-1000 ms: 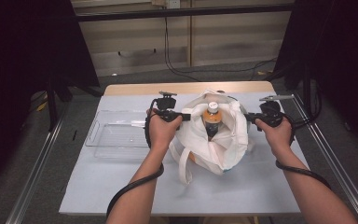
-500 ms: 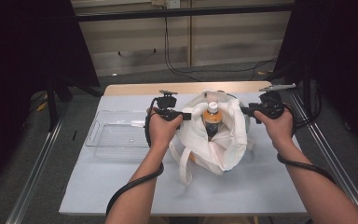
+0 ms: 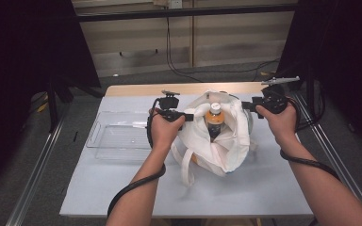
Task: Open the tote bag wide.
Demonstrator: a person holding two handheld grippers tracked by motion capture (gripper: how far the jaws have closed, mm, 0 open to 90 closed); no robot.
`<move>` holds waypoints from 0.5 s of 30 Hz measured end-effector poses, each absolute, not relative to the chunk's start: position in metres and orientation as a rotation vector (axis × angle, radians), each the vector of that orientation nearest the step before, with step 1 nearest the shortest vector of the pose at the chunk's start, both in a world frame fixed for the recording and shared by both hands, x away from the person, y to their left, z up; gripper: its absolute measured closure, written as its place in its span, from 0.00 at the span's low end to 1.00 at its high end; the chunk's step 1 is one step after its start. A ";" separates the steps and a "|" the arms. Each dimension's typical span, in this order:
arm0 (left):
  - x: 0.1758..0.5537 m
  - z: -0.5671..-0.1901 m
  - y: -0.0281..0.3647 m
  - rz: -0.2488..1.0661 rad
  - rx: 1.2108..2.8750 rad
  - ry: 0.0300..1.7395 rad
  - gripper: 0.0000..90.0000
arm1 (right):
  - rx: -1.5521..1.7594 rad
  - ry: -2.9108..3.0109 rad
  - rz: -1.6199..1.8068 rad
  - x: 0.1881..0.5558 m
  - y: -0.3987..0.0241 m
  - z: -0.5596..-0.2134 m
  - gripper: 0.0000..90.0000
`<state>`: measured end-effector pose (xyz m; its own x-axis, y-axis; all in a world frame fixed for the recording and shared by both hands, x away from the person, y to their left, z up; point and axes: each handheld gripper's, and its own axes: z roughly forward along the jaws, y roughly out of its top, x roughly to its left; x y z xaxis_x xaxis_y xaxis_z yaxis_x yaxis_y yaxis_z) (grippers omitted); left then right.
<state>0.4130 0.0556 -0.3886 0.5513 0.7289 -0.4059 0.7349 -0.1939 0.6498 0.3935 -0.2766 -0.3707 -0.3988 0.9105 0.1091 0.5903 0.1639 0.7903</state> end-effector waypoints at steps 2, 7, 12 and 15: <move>0.413 -0.388 0.055 -0.010 1.928 1.189 0.95 | 1.424 2.057 1.114 0.394 -0.273 -0.369 0.51; 0.413 -0.388 0.055 -0.011 1.932 1.186 0.95 | 1.417 2.071 1.142 0.397 -0.266 -0.365 0.46; 0.414 -0.389 0.055 -0.011 1.937 1.187 0.95 | 1.433 2.129 1.162 0.399 -0.256 -0.369 0.38; 0.413 -0.389 0.055 -0.007 1.939 1.186 0.95 | 1.408 2.134 1.147 0.400 -0.250 -0.371 0.38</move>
<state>0.4133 0.0548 -0.3887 0.5519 0.7304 -0.4023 0.7348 -0.1979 0.6488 0.3995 -0.2504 -0.3706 -0.4524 0.8797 0.1463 0.6076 0.1840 0.7726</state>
